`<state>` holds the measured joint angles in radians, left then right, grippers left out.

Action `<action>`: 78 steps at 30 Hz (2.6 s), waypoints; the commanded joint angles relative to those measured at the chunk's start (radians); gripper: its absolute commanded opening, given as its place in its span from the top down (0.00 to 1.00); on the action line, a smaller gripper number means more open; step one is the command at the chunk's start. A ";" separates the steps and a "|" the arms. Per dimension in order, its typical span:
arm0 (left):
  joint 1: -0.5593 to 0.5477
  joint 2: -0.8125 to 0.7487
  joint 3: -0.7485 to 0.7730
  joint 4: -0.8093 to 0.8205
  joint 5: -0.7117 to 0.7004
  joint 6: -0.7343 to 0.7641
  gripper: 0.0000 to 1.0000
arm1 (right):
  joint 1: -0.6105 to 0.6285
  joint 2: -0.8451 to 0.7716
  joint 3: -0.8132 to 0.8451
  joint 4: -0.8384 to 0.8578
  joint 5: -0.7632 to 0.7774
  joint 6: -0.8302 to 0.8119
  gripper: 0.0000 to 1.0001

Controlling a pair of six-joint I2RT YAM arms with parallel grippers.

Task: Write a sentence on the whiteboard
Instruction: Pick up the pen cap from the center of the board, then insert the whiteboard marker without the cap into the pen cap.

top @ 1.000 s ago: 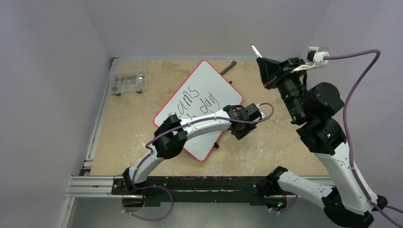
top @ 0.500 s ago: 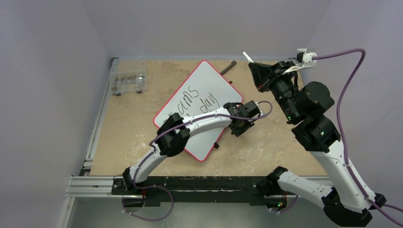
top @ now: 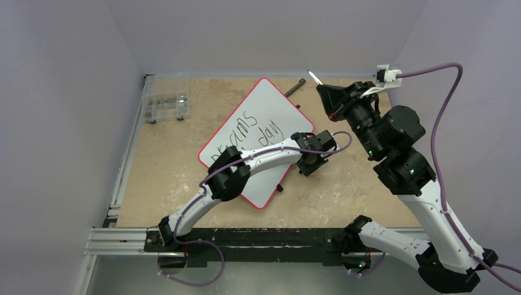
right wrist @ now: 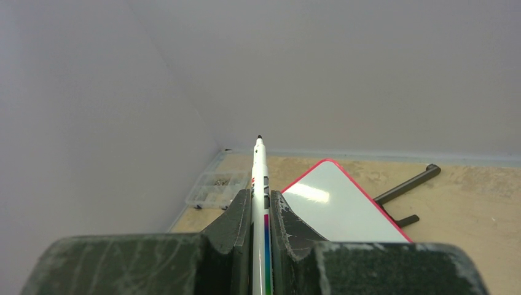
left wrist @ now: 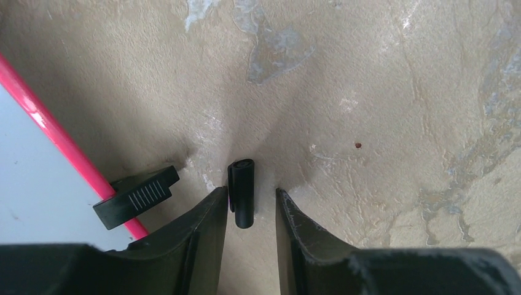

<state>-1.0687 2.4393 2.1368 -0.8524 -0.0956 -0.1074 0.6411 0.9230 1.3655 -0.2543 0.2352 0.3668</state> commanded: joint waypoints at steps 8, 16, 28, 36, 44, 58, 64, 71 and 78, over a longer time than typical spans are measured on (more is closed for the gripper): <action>0.006 0.010 0.029 -0.007 0.044 -0.024 0.80 | -0.003 0.001 -0.011 0.050 -0.018 0.014 1.00; 0.007 -0.102 -0.086 0.085 0.194 -0.125 1.00 | -0.002 -0.001 -0.012 0.044 -0.013 0.014 1.00; 0.016 -0.536 -0.313 0.263 0.294 -0.263 1.00 | -0.002 -0.062 -0.052 0.127 0.059 0.047 1.00; 0.121 -0.784 -0.542 0.420 0.309 -0.341 1.00 | -0.001 -0.099 -0.116 0.216 0.060 0.099 1.00; 0.250 -1.027 -0.692 0.489 0.286 -0.356 1.00 | -0.001 -0.098 -0.185 0.293 0.022 0.154 1.00; 0.668 -1.303 -1.019 0.852 0.473 -0.859 1.00 | -0.001 -0.006 -0.339 0.538 -0.202 0.250 1.00; 0.751 -1.327 -1.146 1.047 0.513 -0.981 1.00 | 0.004 0.044 -0.378 0.611 -0.289 0.265 1.00; 0.770 -1.430 -1.259 1.029 0.314 -1.147 1.00 | 0.040 0.097 -0.416 0.668 -0.338 0.226 1.00; 0.770 -1.539 -1.300 0.859 0.111 -1.327 1.00 | 0.153 0.165 -0.384 0.667 -0.277 0.084 1.00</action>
<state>-0.3069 0.9630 0.8524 0.0734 0.1699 -1.2964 0.7219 1.0683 0.9520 0.3565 -0.0711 0.5613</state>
